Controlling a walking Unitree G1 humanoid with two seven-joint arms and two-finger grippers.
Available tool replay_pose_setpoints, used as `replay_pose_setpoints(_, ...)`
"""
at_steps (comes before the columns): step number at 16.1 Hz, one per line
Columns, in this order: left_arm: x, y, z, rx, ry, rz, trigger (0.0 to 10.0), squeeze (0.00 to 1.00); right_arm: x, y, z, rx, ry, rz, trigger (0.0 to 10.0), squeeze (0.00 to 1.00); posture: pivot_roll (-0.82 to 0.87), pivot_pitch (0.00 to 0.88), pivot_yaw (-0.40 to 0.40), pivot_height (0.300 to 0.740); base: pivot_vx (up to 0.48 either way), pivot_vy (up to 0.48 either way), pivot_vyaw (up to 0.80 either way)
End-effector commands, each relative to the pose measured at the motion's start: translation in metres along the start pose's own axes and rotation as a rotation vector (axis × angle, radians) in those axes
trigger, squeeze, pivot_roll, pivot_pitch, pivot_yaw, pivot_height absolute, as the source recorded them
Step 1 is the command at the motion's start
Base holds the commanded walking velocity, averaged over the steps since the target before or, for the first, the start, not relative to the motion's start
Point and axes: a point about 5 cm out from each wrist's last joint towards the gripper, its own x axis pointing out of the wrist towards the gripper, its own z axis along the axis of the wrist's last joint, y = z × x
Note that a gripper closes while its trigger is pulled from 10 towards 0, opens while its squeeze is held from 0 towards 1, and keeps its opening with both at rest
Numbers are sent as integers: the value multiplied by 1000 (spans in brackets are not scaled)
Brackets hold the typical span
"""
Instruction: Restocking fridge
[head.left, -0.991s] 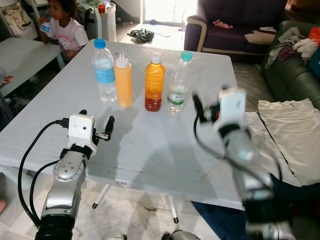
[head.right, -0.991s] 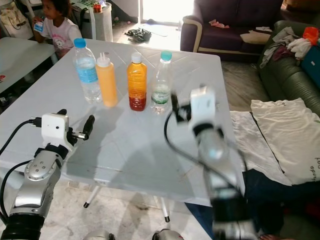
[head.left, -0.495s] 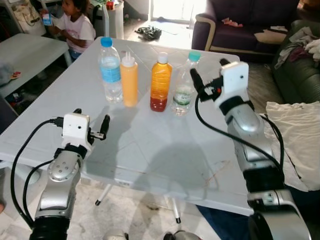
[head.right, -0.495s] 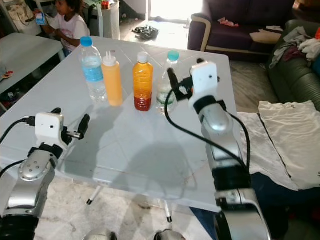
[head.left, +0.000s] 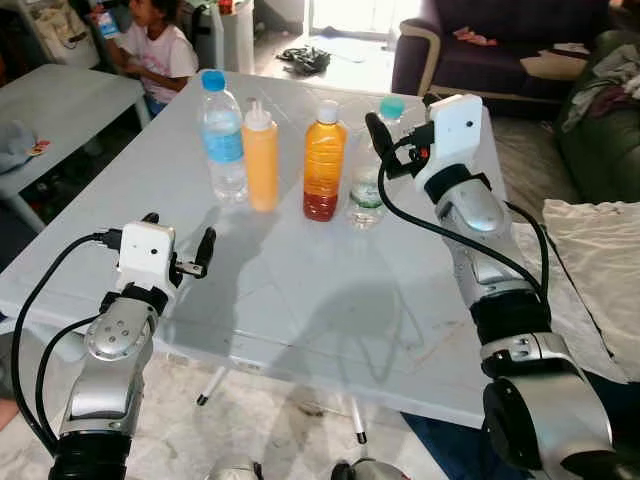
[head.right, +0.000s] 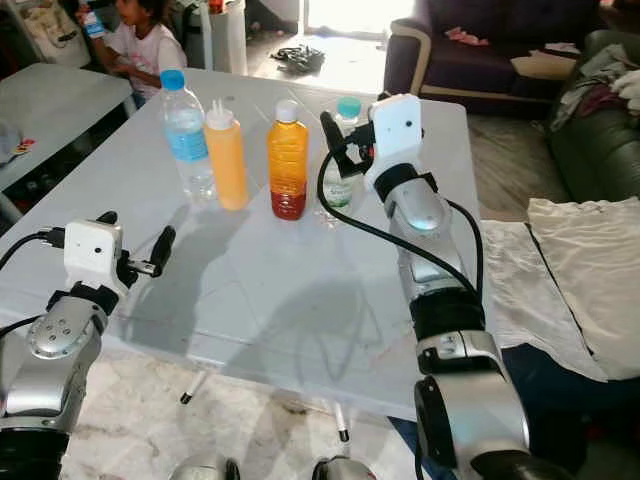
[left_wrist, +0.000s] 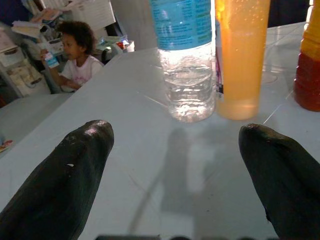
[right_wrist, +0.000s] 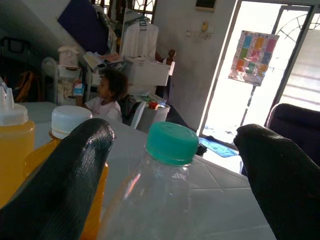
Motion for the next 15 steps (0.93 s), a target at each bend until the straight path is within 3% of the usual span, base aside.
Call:
replay_pose_setpoints(1, -2, 5, 3, 11, -4, 9, 10000, 0, 5, -3, 4, 23, -18, -22, 10000, 0, 168, 79, -7, 740, 0, 0, 0)
replay_pose_setpoints(5, -2, 6, 4, 19, 0, 1, 10000, 0, 18, -1, 6, 83, -21, -32, 10000, 0, 176, 84, -1, 740, 0, 0, 0)
replay_pose_setpoints(6, -2, 6, 4, 21, 2, -2, 10000, 0, 22, 1, 8, 104, -22, -36, 4941, 0, 177, 83, 0, 740, 0, 0, 0)
replay_pose_setpoints(7, -2, 6, 4, 21, 3, -4, 10000, 0, 24, 2, 8, 110, -20, -37, 1882, 0, 178, 84, 0, 740, 0, 0, 0)
replay_pose_setpoints(8, -2, 5, 4, 23, 3, -3, 10000, 0, 26, 6, 8, 109, -16, -34, 0, 0, 181, 84, 0, 740, 0, 0, 0)
replay_pose_setpoints(13, -5, 8, 4, 34, 15, -2, 10000, 0, 29, 9, 2, 125, 20, -54, 0, 0, 187, 86, -1, 740, 0, 0, 0)
replay_pose_setpoints(15, -5, 7, 4, 35, 18, -4, 10000, 0, 28, 7, 0, 115, 34, -71, 510, 0, 185, 86, 0, 740, 0, 0, 0)
